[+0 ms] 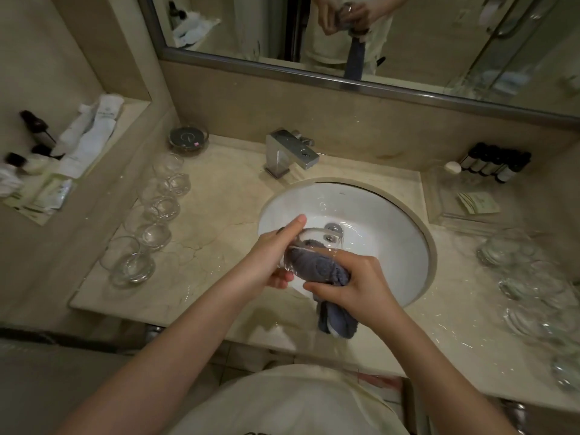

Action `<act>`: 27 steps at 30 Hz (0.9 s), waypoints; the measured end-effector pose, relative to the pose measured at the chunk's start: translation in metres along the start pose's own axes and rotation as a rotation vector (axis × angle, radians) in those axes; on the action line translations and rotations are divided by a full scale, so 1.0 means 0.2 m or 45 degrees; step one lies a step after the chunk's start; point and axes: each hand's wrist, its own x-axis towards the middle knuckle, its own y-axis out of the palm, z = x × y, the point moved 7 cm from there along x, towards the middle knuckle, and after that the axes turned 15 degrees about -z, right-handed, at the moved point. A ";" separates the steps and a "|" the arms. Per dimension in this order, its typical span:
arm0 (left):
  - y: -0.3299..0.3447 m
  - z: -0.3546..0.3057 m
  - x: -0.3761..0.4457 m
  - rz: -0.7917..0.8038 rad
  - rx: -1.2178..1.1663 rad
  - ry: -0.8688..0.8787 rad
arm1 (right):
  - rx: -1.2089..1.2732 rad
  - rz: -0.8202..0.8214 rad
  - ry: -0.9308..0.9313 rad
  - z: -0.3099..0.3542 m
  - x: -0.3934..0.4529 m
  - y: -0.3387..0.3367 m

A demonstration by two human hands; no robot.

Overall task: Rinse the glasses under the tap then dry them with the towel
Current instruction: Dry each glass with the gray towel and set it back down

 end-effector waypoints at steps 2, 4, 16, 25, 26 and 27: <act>-0.03 -0.04 0.03 -0.169 0.013 0.220 | 0.128 0.060 0.221 -0.03 0.00 0.03; -0.07 -0.07 0.03 -0.278 0.007 0.476 | 0.388 0.237 0.465 -0.04 0.01 0.07; -0.15 -0.01 0.07 0.016 -0.025 0.086 | 0.323 0.169 0.216 0.04 0.01 0.16; -0.15 -0.14 0.05 -0.039 0.024 0.210 | -0.185 -0.016 -0.352 0.08 -0.02 0.19; -0.15 -0.14 0.05 -0.019 0.031 0.210 | -0.240 -0.089 -0.455 0.08 -0.03 0.18; -0.14 -0.15 0.04 0.005 0.028 0.201 | -0.291 -0.156 -0.551 0.09 -0.04 0.17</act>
